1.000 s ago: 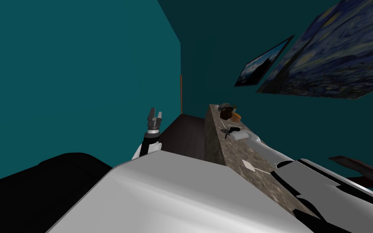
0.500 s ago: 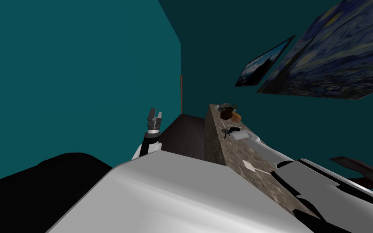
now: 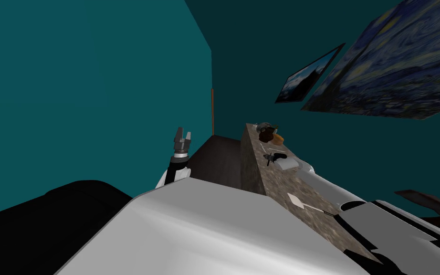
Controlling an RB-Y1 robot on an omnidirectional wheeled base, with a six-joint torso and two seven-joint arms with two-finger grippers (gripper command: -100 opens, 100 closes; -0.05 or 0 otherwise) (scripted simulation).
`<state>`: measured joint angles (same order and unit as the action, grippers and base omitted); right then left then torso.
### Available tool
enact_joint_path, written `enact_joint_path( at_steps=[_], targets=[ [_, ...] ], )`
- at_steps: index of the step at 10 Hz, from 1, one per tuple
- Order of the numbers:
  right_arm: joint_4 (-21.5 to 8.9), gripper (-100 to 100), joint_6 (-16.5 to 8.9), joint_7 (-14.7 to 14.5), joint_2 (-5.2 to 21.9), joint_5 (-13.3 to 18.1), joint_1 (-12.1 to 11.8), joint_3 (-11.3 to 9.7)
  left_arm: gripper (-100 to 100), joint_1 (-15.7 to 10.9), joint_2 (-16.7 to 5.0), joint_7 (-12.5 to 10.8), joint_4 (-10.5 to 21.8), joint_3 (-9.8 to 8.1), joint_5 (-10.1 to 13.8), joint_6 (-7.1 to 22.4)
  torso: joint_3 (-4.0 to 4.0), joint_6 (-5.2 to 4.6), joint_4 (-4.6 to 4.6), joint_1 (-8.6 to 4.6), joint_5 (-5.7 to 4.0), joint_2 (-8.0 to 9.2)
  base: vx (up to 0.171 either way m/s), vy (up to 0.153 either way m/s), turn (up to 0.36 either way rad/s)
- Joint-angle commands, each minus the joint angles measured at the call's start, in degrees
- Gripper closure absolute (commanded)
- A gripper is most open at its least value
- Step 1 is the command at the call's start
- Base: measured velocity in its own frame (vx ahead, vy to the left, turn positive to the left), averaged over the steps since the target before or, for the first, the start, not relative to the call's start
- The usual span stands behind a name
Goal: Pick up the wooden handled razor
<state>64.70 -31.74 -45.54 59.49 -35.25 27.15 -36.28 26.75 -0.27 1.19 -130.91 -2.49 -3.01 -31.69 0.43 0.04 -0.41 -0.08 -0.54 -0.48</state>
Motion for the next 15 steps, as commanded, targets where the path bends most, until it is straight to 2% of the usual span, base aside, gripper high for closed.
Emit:
enact_joint_path(
  at_steps=[1, 2, 4, 5, 6, 7, 9, 10, 12, 14, 15],
  targets=[
    [2.9, 100, 0.4, 2.9, 1.8, 2.9, -2.9, 2.9, 0, 0.0, 0.0, 0.0, 0.0, 0.00, 0.0, 0.0, 0.00, 0.00, 0.00, 0.00, 0.00, 0.00, 0.103, -0.013, -0.119],
    [4.4, 100, 0.4, 4.0, 1.8, 4.0, -4.7, 3.3, 0, 0.0, 0.0, 0.0, 0.0, -0.01, 0.0, 0.0, 0.00, -0.17, 0.09, -0.11, 0.11, -0.13, 0.116, -0.016, -0.093],
    [6.9, 100, 0.4, 4.2, 1.8, 4.6, -8.5, 3.3, 0, 0.0, 0.0, 0.0, 0.0, 0.00, 0.0, 0.0, 0.01, -0.02, 0.03, -0.05, -0.01, -0.06, 0.048, 0.004, 0.017],
    [10.2, 100, 0.2, 7.4, 4.1, 7.5, -10.5, 6.5, 0, 0.0, 0.0, 0.0, 0.0, 0.00, 0.0, 0.0, -0.04, -0.05, 0.03, 0.00, -0.02, 0.06, 0.116, 0.013, -0.107],
    [12.0, 100, 0.2, 8.7, 4.1, 9.1, -12.2, 6.8, 0, 0.0, 0.0, 0.0, 0.0, -0.01, 0.0, 0.0, 0.00, -0.14, 0.11, -0.01, 0.12, -0.14, 0.149, 0.000, -0.090],
    [13.6, 100, 0.2, 8.7, 4.1, 9.2, -13.9, 6.8, 0, 0.0, 0.0, 0.0, 0.0, 0.00, 0.0, 0.0, 0.08, -0.08, 0.06, -0.03, 0.07, -0.24, 0.078, -0.004, -0.007],
    [14.1, 100, 0.2, 8.7, 4.1, 9.2, -16.5, 6.8, 0, 0.0, 0.0, 0.0, 0.0, 0.00, 0.0, 0.0, -0.05, -0.07, 0.03, -0.02, 0.00, 0.08, 0.004, -0.001, 0.027],
    [17.0, 100, 0.1, 11.5, 6.5, 11.5, -18.2, 9.9, 0, 0.0, 0.0, 0.0, 0.0, 0.00, 0.0, 0.0, -0.06, -0.24, -0.12, -0.10, -0.14, 0.25, 0.089, 0.000, -0.127],
    [20.7, 100, 0.1, 13.1, 6.5, 13.8, -21.8, 10.3, 0, 0.0, 0.0, 0.0, 0.0, -0.01, 0.0, 0.0, 0.15, -0.29, -0.20, -0.18, -0.14, -0.14, 0.119, 0.001, -0.065],
    [21.2, 100, 0.1, 13.1, 6.5, 13.8, -24.4, 10.3, 0, 0.0, 0.0, 0.0, 0.0, 0.00, 0.0, 0.0, 0.08, -0.23, -0.25, -0.17, -0.21, 0.10, 0.001, 0.003, 0.035],
    [23.2, 100, 0.0, 15.7, 8.8, 16.0, -26.0, 13.2, 0, 0.0, 0.0, 0.0, 0.0, 0.00, 0.0, 0.0, 0.05, -0.35, -0.35, -0.24, -0.32, 0.26, 0.101, 0.010, -0.136]
  ],
)
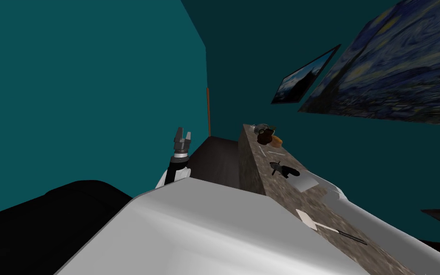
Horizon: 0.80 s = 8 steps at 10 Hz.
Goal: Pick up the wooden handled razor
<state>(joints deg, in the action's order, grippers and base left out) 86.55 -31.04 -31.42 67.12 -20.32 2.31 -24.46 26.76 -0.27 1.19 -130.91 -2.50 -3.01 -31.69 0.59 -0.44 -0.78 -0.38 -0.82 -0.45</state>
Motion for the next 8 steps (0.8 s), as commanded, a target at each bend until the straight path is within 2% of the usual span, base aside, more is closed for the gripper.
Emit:
enact_joint_path(
  at_steps=[1, 3, 4, 5, 6, 8],
  targets=[
    [2.9, 100, -0.7, 2.9, 1.2, 2.9, -2.9, 2.0, 0, 0.0, 0.0, 0.0, 0.0, 0.00, 0.0, 0.0, 0.00, 0.00, 0.00, 0.00, 0.00, 0.00, 0.134, -0.003, -0.108],
    [6.1, 100, -0.7, 3.5, 1.2, 3.5, -6.3, 2.0, 0, 0.0, 0.0, 0.0, 0.0, 0.00, 0.0, 0.0, 0.10, 0.17, -0.10, -0.05, -0.10, -0.08, 0.049, -0.006, 0.020],
    [6.5, 100, -0.7, 3.5, 1.2, 3.5, -7.5, 2.0, 0, 0.0, 0.0, 0.0, 0.0, 0.00, 0.0, 0.0, 0.04, 0.16, -0.10, 0.00, -0.10, 0.05, -0.006, 0.006, 0.012],
    [8.9, 100, -0.8, 6.4, 3.6, 6.7, -9.2, 4.9, 0, 0.0, 0.0, 0.0, 0.0, 0.01, 0.0, 0.0, -0.02, 0.11, -0.09, 0.00, -0.10, 0.18, 0.109, 0.023, -0.124],
    [10.3, 100, -0.8, 7.7, 3.6, 8.1, -11.2, 5.6, 0, 0.0, 0.0, 0.0, 0.0, 0.00, 0.0, 0.0, 0.07, 0.02, -0.09, 0.02, -0.01, -0.05, 0.135, 0.013, -0.106],
    [13.6, 100, -0.8, 8.0, 3.6, 8.1, -15.4, 5.6, 0, 0.0, 0.0, 0.0, 0.0, 0.00, 0.0, 0.0, 0.13, 0.16, -0.17, 0.00, -0.11, -0.06, 0.047, -0.002, 0.018]
  ],
)
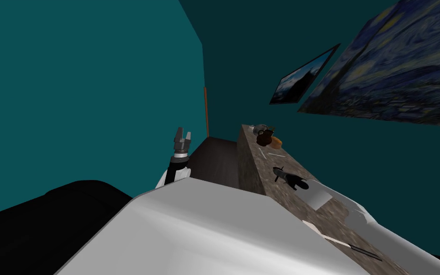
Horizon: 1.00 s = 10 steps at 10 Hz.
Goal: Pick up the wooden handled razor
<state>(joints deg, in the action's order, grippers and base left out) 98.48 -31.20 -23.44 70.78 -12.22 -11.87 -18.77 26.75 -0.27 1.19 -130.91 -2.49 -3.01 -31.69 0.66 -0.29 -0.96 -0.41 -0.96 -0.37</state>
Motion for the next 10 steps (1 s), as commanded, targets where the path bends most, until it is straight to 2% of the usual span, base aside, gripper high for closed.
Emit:
enact_joint_path(
  at_steps=[1, 2, 3, 5, 6, 7, 8, 10],
  targets=[
    [1.7, 100, -0.7, 0.0, -0.1, 0.0, -1.2, -0.1, 0, 0.0, 0.0, 0.0, 0.0, 0.00, 0.0, 0.0, 0.00, 0.00, 0.00, 0.00, 0.00, 0.00, -0.007, -0.003, 0.000],
    [4.1, 100, -0.8, 3.0, 2.3, 3.1, -4.1, 2.9, 0, 0.0, 0.0, 0.0, 0.0, 0.00, 0.0, 0.0, -0.07, 0.01, 0.04, 0.00, 0.03, 0.11, 0.094, 0.020, -0.125],
    [6.0, 100, -0.8, 4.3, 2.3, 4.6, -6.0, 3.4, 0, 0.0, 0.0, 0.0, 0.0, 0.00, 0.0, 0.0, 0.01, -0.04, 0.07, 0.08, 0.16, -0.11, 0.136, 0.004, -0.092],
    [8.9, 100, -0.8, 4.4, 2.3, 4.7, -9.0, 3.4, 0, 0.0, 0.0, 0.0, 0.0, 0.00, 0.0, 0.0, 0.12, 0.11, -0.03, 0.08, 0.07, -0.22, 0.055, -0.002, 0.019],
    [8.9, 100, -0.8, 4.4, 2.3, 4.7, -9.1, 3.4, 0, 0.0, 0.0, 0.0, 0.0, 0.00, 0.0, 0.0, 0.05, 0.09, -0.02, 0.07, 0.06, -0.08, 0.000, 0.000, 0.000],
    [11.4, 100, -0.9, 7.2, 4.6, 7.3, -11.3, 6.1, 0, 0.0, 0.0, 0.0, 0.0, 0.00, 0.0, 0.0, -0.03, 0.06, 0.01, 0.04, 0.07, 0.06, 0.093, 0.020, -0.141],
    [13.0, 100, -0.9, 8.6, 4.6, 8.8, -13.3, 6.9, 0, 0.0, 0.0, 0.0, 0.0, 0.00, 0.0, 0.0, 0.04, 0.03, 0.04, 0.11, 0.19, -0.14, 0.149, 0.018, -0.093],
    [16.0, 100, -0.9, 8.9, 4.6, 9.3, -17.0, 6.9, 0, 0.0, 0.0, 0.0, 0.0, 0.00, 0.0, 0.0, 0.15, 0.16, -0.05, 0.11, 0.09, -0.25, 0.052, -0.009, 0.025]
  ],
)
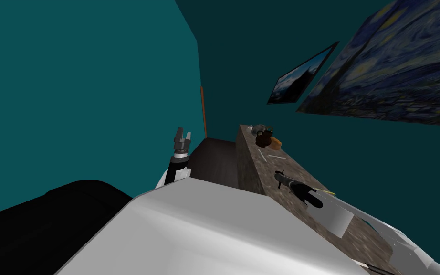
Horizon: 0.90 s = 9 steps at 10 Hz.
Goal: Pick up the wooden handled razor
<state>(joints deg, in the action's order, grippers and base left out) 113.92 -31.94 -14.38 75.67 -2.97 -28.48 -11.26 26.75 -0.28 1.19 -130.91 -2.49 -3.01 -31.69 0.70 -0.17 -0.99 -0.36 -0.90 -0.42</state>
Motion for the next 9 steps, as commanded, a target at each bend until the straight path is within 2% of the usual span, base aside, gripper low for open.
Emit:
enact_joint_path(
  at_steps=[1, 2, 4, 5, 6, 7, 9],
  targets=[
    [2.9, 100, -0.3, 2.9, 2.1, 2.9, -2.9, 2.9, 0, 0.0, 0.0, 0.0, 0.0, 0.00, 0.0, 0.0, 0.00, 0.00, 0.00, 0.00, 0.00, 0.00, 0.098, 0.018, -0.140],
    [4.5, 100, -0.3, 4.2, 2.1, 4.0, -4.4, 2.9, 0, 0.0, 0.0, 0.0, 0.0, 0.00, 0.0, 0.0, 0.05, -0.01, 0.05, 0.08, 0.11, -0.17, 0.134, 0.024, -0.084],
    [7.1, 100, -0.3, 4.3, 2.1, 4.6, -7.6, 2.9, 0, 0.0, 0.0, 0.0, 0.0, 0.00, 0.0, 0.0, 0.08, 0.08, 0.00, 0.06, 0.00, -0.18, 0.046, 0.002, 0.022],
    [7.7, 100, -0.3, 4.3, 2.1, 4.6, -8.3, 2.9, 0, 0.0, 0.0, 0.0, 0.0, 0.00, 0.0, 0.0, -0.01, 0.05, 0.02, 0.01, -0.04, 0.00, 0.000, 0.000, 0.000],
    [10.1, 100, -0.4, 6.9, 4.4, 7.2, -9.6, 5.2, 0, 0.0, 0.0, 0.0, 0.0, 0.00, 0.0, 0.0, -0.08, 0.01, 0.05, -0.04, -0.06, 0.13, 0.100, 0.015, -0.133],
    [12.0, 100, -0.4, 8.1, 4.4, 8.8, -11.0, 6.3, 0, 0.0, 0.0, 0.0, 0.0, 0.00, 0.0, 0.0, 0.01, 0.01, 0.07, 0.02, 0.02, -0.12, 0.131, 0.026, -0.083],
    [14.8, 100, -0.4, 8.8, 4.4, 9.3, -13.8, 6.5, 0, 0.0, 0.0, 0.0, 0.0, 0.00, 0.0, 0.0, 0.07, 0.10, 0.03, 0.00, -0.06, -0.18, 0.050, -0.002, 0.014]
  ],
)
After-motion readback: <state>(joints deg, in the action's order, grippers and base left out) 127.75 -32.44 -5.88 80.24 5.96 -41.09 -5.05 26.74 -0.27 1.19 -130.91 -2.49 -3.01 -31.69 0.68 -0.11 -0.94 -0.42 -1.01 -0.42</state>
